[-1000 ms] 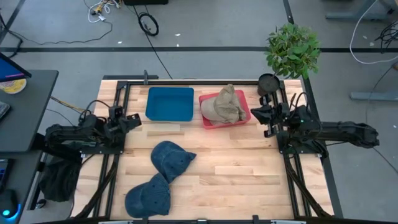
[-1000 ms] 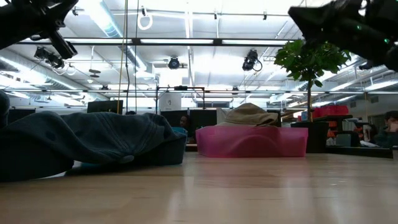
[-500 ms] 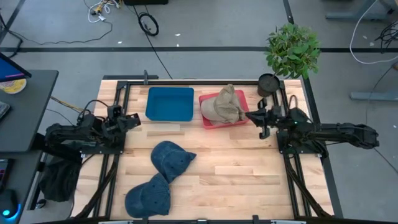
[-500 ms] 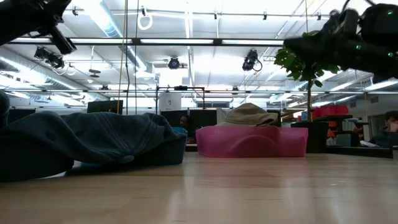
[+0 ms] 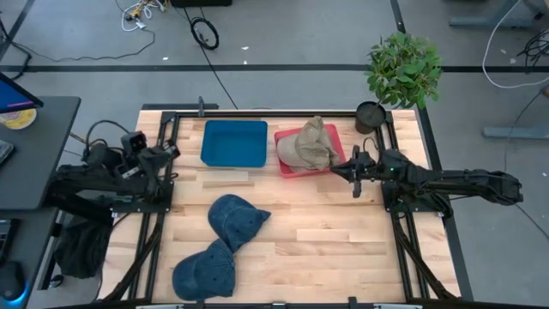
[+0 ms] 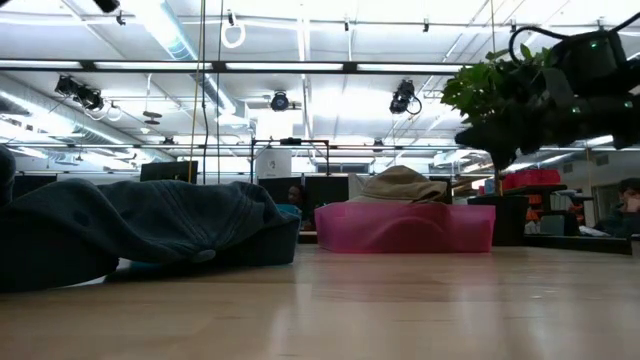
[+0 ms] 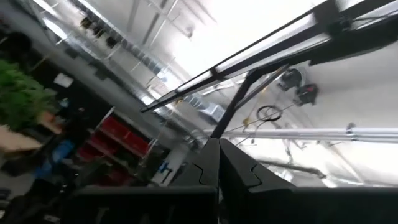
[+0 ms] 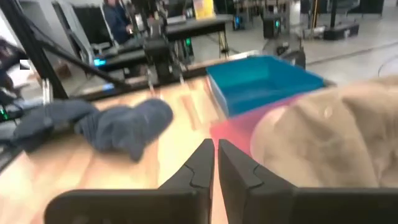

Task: Pick & Place hat
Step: Put the bottom dark blue cap into the blue bin

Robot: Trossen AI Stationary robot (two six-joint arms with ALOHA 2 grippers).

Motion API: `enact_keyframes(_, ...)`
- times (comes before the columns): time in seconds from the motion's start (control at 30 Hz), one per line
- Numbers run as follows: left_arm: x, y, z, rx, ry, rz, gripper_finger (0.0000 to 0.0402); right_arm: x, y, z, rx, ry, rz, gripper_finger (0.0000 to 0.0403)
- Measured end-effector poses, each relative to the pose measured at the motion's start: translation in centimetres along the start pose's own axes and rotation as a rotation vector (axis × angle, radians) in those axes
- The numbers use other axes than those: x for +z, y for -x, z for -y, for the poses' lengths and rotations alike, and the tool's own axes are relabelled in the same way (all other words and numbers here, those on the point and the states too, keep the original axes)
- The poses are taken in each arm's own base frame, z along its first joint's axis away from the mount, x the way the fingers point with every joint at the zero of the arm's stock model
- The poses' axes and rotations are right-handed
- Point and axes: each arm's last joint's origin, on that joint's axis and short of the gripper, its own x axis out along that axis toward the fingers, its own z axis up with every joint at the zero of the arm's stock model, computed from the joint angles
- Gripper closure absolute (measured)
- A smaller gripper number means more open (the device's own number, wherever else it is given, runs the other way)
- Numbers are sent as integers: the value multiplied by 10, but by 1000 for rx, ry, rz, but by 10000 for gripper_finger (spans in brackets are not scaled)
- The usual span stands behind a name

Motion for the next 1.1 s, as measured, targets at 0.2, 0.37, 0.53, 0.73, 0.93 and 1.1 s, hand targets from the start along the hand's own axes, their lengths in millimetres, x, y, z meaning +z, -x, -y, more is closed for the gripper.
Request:
enact_keyframes(0.2, 10, -37, 9, 108, -73, -124, 399, -10, 1, 1, -11, 55, -102, 376)
enact_keyframes(0.37, 19, -73, 16, 122, -126, -149, 399, -19, 2, 2, -13, 127, -197, 376)
enact_keyframes(0.53, 31, -107, 27, 179, -172, -240, 399, -25, 3, 3, -10, 163, -255, 376)
enact_keyframes(0.73, 41, -147, 50, 239, -236, -422, 399, -23, 3, 3, -8, 180, -239, 376)
enact_keyframes(0.93, 41, -185, 82, 194, -285, -454, 399, -23, 3, 3, -8, 180, -238, 376)
enact_keyframes(1.1, 22, -205, 100, 207, -293, -522, 399, -23, 3, 3, -23, 45, -236, 376)
